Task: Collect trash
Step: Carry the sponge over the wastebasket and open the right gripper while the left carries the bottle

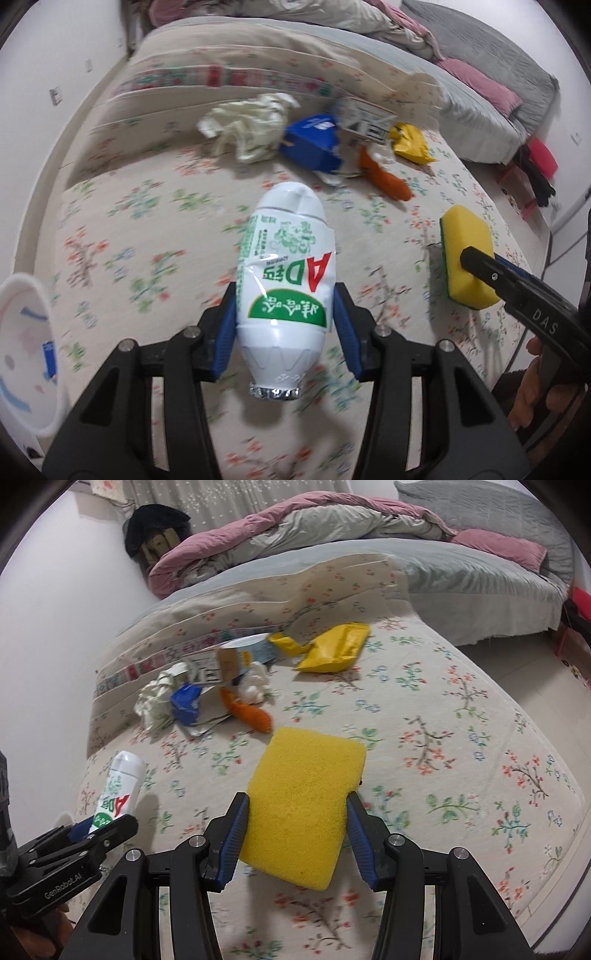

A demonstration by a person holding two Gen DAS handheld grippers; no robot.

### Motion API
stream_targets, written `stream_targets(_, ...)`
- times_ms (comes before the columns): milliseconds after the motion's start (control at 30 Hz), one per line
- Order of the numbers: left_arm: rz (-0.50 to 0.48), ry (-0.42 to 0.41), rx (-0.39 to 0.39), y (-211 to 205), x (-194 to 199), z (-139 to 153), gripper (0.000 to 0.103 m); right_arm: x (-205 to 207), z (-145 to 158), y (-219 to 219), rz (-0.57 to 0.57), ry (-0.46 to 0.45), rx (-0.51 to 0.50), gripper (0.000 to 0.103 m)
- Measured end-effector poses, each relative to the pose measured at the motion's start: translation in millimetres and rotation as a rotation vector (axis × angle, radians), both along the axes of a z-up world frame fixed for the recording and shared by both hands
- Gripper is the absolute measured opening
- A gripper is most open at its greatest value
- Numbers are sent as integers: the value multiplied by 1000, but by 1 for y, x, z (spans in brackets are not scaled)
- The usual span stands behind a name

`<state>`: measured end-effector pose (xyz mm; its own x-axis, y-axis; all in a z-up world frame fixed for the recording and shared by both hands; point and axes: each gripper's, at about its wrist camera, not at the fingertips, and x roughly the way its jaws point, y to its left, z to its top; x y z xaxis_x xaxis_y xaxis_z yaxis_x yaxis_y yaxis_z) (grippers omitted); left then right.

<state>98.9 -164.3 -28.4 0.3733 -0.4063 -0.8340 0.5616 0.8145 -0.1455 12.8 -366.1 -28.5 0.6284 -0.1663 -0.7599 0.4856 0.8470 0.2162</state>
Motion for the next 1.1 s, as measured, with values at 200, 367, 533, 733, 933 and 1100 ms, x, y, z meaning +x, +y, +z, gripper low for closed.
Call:
stream_targets(200, 73, 0, -16, 36, -5, 2, 51, 13, 4, 27, 60, 1, -16, 53)
stream_targets(367, 119, -5, -37, 64, -9, 6, 51, 23, 3, 53, 119, 8, -26, 53)
stream_targets(533, 171, -16, -55, 92, -11, 12, 51, 33, 0, 78, 168, 18, -39, 53)
stream_targets(733, 250, -22, -66, 132, -11, 12, 51, 45, -1, 108, 226, 23, -55, 53)
stream_targets(933, 339, -20, -84, 175, -9, 11, 51, 58, -2, 139, 290, 26, -59, 53)
stream_targets(1100, 422, -17, -96, 213, -4, 8, 51, 68, -5, 167, 347, 25, -58, 53)
